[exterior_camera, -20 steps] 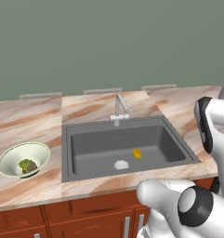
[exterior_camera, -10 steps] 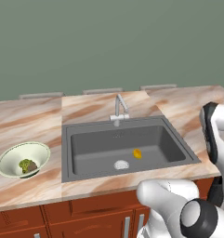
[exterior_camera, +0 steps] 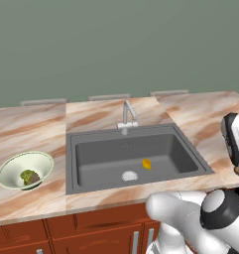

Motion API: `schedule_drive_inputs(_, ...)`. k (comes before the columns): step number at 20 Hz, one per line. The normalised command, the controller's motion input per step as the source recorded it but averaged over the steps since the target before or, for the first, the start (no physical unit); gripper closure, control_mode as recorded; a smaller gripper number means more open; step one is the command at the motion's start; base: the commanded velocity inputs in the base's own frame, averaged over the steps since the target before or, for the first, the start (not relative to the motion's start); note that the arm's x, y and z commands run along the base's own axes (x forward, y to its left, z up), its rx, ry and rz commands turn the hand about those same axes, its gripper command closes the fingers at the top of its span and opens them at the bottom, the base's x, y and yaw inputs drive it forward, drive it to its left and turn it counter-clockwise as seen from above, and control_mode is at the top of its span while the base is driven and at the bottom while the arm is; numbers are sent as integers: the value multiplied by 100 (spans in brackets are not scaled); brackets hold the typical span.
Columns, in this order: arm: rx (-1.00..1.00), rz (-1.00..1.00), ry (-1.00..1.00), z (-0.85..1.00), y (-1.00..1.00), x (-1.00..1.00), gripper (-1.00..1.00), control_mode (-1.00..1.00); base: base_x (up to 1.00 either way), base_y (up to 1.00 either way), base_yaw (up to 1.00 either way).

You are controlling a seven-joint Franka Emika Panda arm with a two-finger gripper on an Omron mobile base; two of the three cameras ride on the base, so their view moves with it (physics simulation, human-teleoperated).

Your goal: There is a mixed pile of frozen fruits and vegetables on the counter. Locate all the frozen vegetables and place the items in a bowl on the counter. Take all the frozen fruits and defrost them in a running sink.

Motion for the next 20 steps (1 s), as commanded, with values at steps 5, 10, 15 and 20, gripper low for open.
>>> schedule_drive_inputs(5, 1, -18, 15, -39, -44, 5, -100, -100, 0, 0, 0)
schedule_drive_inputs(10, 12, -8, 14, -46, 14, 0, -100, -100, 0, 0, 0)
schedule_drive_inputs(15, 14, 0, 17, -27, -4, 19, -100, -100, 0, 0, 0)
schedule_drive_inputs(20, 0, 0, 0, -5, -6, 7, -100, -100, 0, 0, 0)
